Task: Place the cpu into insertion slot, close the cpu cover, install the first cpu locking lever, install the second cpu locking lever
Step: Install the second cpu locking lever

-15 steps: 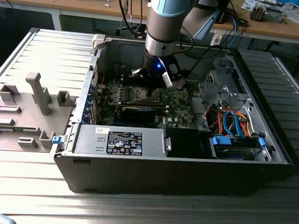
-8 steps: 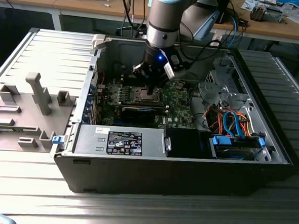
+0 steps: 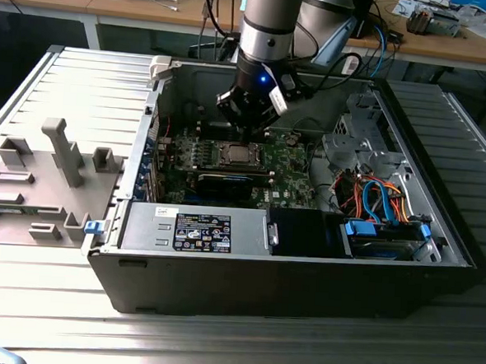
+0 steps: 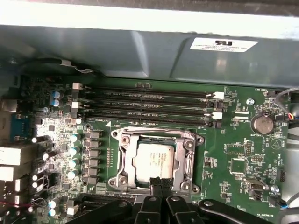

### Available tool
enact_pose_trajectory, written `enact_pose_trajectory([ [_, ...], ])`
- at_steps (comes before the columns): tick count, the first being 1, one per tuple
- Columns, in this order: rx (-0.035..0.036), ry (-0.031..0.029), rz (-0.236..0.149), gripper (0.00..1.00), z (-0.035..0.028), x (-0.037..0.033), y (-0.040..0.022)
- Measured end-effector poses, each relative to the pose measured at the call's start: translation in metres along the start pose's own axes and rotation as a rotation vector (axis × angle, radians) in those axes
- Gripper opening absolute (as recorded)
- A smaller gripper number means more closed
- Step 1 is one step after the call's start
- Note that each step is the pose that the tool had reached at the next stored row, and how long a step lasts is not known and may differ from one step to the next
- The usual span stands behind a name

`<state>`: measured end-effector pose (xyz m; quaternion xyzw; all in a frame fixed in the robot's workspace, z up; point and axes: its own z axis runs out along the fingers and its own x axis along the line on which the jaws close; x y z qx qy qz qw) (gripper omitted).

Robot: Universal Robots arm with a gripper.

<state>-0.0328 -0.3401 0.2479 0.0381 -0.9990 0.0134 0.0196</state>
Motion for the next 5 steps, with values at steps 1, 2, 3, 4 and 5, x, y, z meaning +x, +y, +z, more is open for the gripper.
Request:
enact_pose_trajectory([
  [1, -0.0001, 0.0, 0.0, 0.11, 0.0, 0.0, 0.0],
  [2, 0.0, 0.0, 0.0, 0.11, -0.0001, 0.0, 0.0],
  [3, 0.0001, 0.0, 0.0, 0.11, -0.0001, 0.0, 0.0],
  [4, 0.0, 0.0, 0.0, 0.11, -0.0001, 0.0, 0.0],
  [5, 0.0, 0.0, 0.0, 0.11, -0.0001, 0.0, 0.0],
])
